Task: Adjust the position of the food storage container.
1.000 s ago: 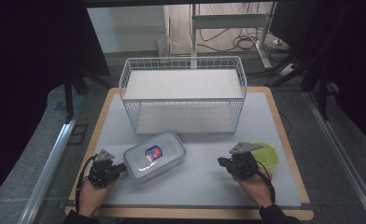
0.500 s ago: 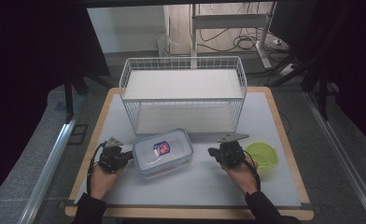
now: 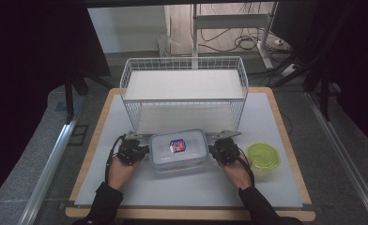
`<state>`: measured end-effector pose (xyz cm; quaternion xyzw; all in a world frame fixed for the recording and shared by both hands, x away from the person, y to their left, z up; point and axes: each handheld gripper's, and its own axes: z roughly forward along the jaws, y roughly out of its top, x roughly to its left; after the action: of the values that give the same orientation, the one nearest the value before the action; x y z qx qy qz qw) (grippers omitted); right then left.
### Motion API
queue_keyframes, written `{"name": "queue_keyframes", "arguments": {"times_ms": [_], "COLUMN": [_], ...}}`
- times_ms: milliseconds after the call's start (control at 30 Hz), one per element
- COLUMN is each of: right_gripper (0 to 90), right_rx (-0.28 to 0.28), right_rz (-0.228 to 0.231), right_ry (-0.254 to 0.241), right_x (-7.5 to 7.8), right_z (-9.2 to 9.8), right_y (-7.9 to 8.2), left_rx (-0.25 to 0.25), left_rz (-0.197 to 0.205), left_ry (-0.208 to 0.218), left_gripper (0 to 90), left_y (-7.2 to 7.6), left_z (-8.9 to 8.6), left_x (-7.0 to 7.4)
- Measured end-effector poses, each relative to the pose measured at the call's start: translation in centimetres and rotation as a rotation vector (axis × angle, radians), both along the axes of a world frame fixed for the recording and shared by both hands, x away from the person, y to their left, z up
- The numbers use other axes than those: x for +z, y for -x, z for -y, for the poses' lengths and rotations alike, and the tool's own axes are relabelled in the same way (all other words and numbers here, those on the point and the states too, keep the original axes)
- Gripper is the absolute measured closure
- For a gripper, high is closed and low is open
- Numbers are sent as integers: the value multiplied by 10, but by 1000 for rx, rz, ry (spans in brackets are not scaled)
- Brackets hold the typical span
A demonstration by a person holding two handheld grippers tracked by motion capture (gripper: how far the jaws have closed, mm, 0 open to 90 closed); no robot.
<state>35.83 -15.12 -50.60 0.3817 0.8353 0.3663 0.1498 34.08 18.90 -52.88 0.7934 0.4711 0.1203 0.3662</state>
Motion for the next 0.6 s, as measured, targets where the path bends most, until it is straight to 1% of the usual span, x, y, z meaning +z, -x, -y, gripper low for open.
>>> {"name": "queue_keyframes", "arguments": {"times_ms": [33,100,133,233,300,333,400,533,567,600], "right_gripper": [892,893,893,894,894,894,895,895,894,894], "right_rx": [-5,-13,-16,-20,-19,-19,-22,-19,-13,-13], "right_rz": [-4,1,0,-6,-7,-7,-16,-23,-33,-33], "right_ry": [-1,16,17,29,34,34,38,51,47,47], "right_x": [1,2,2,3,4,4,5,6,7,7], "right_z": [2,3,4,6,10,10,13,18,21,21], "right_y": [0,2,3,9,17,17,23,37,44,44], "left_rx": [-10,-15,-19,-28,-44,-44,-57,-77,-80,-82], "left_rz": [-1,-6,-7,-15,-20,-20,-20,-27,-30,-36], "left_ry": [-8,-17,-24,-21,-36,-36,-44,-43,-46,-45], "left_gripper": [896,897,897,897,898,898,898,898,898,898], "left_y": [0,2,2,5,8,8,12,18,20,22], "left_z": [2,5,7,10,14,14,17,22,23,24], "left_x": [0,0,0,0,1,1,1,1,1,1]}}
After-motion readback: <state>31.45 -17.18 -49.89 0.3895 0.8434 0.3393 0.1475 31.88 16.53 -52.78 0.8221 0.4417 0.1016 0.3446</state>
